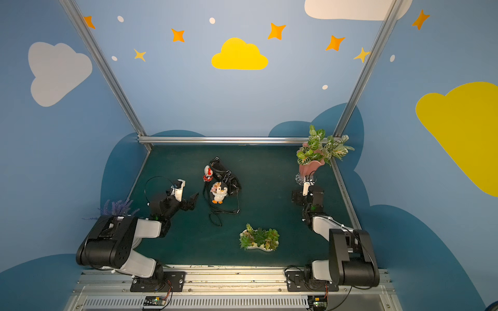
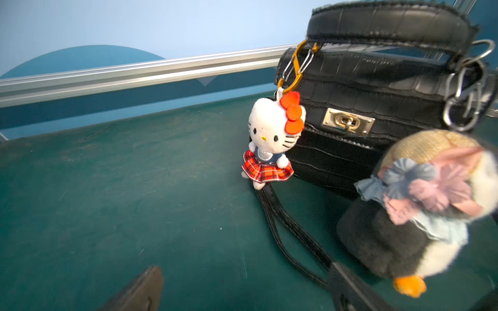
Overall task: Remove the decoration from the bag
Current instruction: Move the bag to the center of the board.
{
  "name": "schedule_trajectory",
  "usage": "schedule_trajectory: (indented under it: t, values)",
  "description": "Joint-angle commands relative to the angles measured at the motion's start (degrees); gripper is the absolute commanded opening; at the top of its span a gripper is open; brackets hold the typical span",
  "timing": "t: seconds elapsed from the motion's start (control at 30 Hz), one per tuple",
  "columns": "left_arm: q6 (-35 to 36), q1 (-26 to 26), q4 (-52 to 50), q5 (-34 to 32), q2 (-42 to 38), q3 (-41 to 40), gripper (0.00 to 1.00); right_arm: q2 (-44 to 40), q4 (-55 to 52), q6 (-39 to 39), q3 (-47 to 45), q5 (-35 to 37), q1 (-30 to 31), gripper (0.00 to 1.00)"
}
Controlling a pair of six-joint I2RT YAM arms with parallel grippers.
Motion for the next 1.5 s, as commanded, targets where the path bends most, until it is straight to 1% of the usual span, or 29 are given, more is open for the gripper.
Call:
schedule_trajectory:
  t: [0.0, 0.1, 0.13, 0.17, 0.2, 0.27, 0.33, 0.4, 0.47, 0.53, 0.63, 0.7, 0.77, 0.83, 0.87, 0.9, 1.0, 1.17, 1.27, 1.4, 1.47]
  values:
    - [-0.51, -0.07, -6.70, 1.02, -11.52, -0.10, 1.00, -11.51, -10.66, 5.37, 2.77, 0.23, 0.51, 0.98]
    - [-4.72, -0.41, -24.32, 1.87, -23.53, 3.84, 0.99, -18.73, -15.44, 10.18, 3.32, -11.63, 1.21, 0.98]
    - [-5.78, -1.10, -27.57, 2.80, -26.44, 4.73, 0.98, -19.73, -16.70, 11.09, 3.77, -14.94, 2.00, 0.98]
    - [-6.91, -2.27, -29.16, 2.59, -30.02, 4.95, 0.98, -20.36, -19.39, 13.21, 4.78, -17.12, 3.56, 0.98]
    - [-7.73, -3.83, -29.29, 1.93, -32.69, 4.44, 0.99, -20.52, -23.38, 16.93, 7.07, -18.06, 5.34, 0.97]
    - [-8.69, -6.76, -28.76, 2.18, -36.04, 3.70, 1.00, -19.58, -30.80, 23.00, 10.35, -18.85, 10.93, 0.96]
    - [-10.26, -8.59, -29.42, 6.09, -36.68, 4.53, 1.00, -17.62, -31.10, 27.52, 11.49, -18.16, 17.41, 0.95]
    - [-10.94, -10.05, -29.98, 10.39, -34.89, 6.05, 1.00, -15.18, -29.06, 30.37, 11.84, -16.84, 23.88, 0.95]
    - [-10.22, -11.14, -30.10, 15.60, -30.56, 8.01, 1.00, -11.95, -28.36, 32.21, 13.40, -15.77, 28.91, 0.95]
    - [-8.99, -11.19, -29.96, 19.99, -24.85, 10.32, 1.00, -6.64, -28.08, 32.95, 16.57, -14.49, 33.16, 0.93]
    - [-6.99, -11.07, -29.59, 23.08, -17.13, 12.93, 1.00, -0.13, -28.63, 32.18, 19.83, -11.89, 36.83, 0.91]
    - [-5.66, -10.80, -30.35, 24.61, -12.73, 15.19, 1.00, 3.78, -28.18, 32.50, 21.57, -10.97, 38.28, 0.87]
    - [-5.27, -10.44, -29.31, 25.51, -9.02, 16.84, 1.00, 7.44, -27.41, 32.82, 22.54, -8.90, 39.82, 0.87]
    - [-5.08, -10.03, -28.34, 25.71, -4.84, 18.82, 1.00, 10.55, -26.47, 32.76, 23.45, -7.22, 41.18, 0.86]
    - [-5.27, -9.62, -29.01, 27.15, -2.87, 20.22, 1.00, 12.31, -25.84, 32.77, 23.96, -6.58, 41.57, 0.86]
    - [-4.63, -9.35, -29.84, 29.04, -0.49, 22.41, 1.00, 14.04, -25.27, 32.80, 24.52, -6.22, 41.88, 0.85]
    - [-4.44, -9.13, -34.85, 30.27, 4.76, 28.51, 1.00, 18.99, -24.55, 32.88, 27.55, -5.99, 42.27, 0.81]
    - [-4.47, -8.79, -41.62, 31.73, 8.89, 33.94, 1.00, 26.48, -24.59, 31.67, 33.69, -5.94, 42.72, 0.74]
    - [-4.94, -8.87, -46.99, 31.64, 11.15, 36.97, 1.00, 29.89, -24.54, 31.43, 36.27, -4.33, 42.68, 0.67]
    - [-7.62, -9.36, -47.38, 31.43, 13.53, 38.23, 1.00, 32.49, -26.12, 30.65, 38.30, -1.59, 42.56, 0.58]
    - [-9.08, -9.53, -47.25, 31.09, 15.13, 38.60, 0.99, 33.30, -25.73, 30.48, 38.35, -1.58, 42.23, 0.54]
